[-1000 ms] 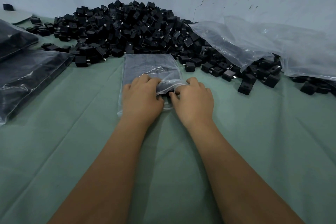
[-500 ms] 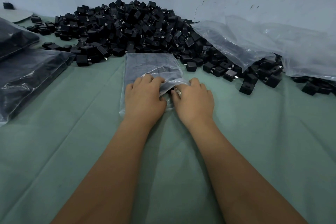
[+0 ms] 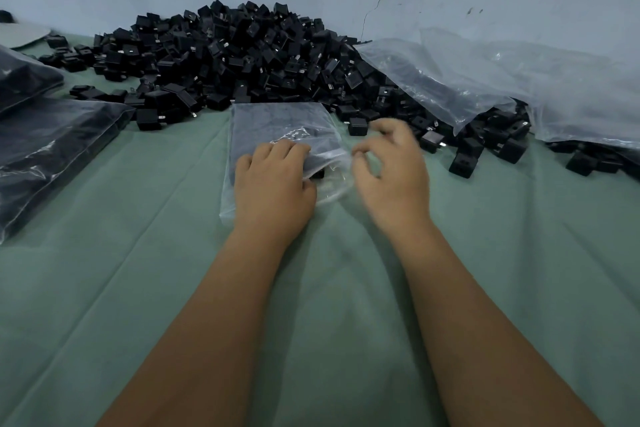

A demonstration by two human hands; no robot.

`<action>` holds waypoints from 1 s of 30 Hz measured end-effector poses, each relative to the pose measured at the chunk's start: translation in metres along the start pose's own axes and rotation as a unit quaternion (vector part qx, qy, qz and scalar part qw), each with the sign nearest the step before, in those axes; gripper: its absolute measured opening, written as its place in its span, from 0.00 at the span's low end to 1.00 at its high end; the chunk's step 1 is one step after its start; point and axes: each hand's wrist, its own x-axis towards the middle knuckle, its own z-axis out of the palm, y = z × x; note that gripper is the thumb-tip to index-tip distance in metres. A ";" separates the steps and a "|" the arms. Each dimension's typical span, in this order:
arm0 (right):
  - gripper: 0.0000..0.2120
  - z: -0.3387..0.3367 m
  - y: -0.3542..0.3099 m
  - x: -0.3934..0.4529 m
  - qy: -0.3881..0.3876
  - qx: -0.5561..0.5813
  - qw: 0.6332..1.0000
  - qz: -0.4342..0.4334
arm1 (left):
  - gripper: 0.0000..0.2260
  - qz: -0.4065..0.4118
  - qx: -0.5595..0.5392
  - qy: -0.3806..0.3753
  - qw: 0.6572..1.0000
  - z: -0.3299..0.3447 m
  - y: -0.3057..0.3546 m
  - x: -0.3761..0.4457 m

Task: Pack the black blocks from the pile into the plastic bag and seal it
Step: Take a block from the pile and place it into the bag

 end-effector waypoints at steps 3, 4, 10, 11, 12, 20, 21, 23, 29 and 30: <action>0.15 -0.024 0.027 0.013 0.124 -0.050 0.988 0.078 | 0.24 0.033 -0.044 -0.011 0.998 -0.002 0.005 -0.002; 0.19 -0.031 0.038 0.015 0.132 -0.076 0.981 0.119 | 0.25 0.044 -0.060 -0.018 0.997 -0.003 0.007 -0.002; 0.29 -0.055 0.083 0.015 -0.080 -0.172 0.923 0.335 | 0.19 0.045 -0.092 -0.056 0.993 -0.004 0.010 -0.003; 0.27 -0.052 0.084 0.014 -0.101 -0.194 0.922 0.320 | 0.18 0.041 -0.100 -0.056 0.993 -0.005 0.010 -0.003; 0.23 -0.049 0.083 0.014 -0.098 -0.193 0.931 0.293 | 0.18 0.039 -0.106 -0.055 0.992 -0.005 0.010 -0.004; 0.16 -0.017 0.050 0.008 -0.044 -0.023 0.986 0.160 | 0.16 0.014 -0.138 -0.054 0.989 -0.006 0.011 -0.003; 0.19 -0.016 0.044 0.009 -0.025 0.007 0.987 0.159 | 0.16 0.006 -0.142 -0.054 0.988 -0.006 0.011 -0.003; 0.21 -0.015 0.031 0.009 0.016 0.060 0.986 0.154 | 0.16 -0.003 -0.145 -0.057 0.988 -0.004 0.010 -0.001; 0.12 -0.011 -0.020 -0.004 0.021 0.175 0.983 0.044 | 0.15 -0.033 -0.169 -0.062 0.983 -0.004 0.008 0.003; 0.12 -0.009 -0.026 -0.007 0.003 0.166 0.986 0.007 | 0.15 -0.038 -0.181 -0.063 0.981 -0.004 0.007 0.004</action>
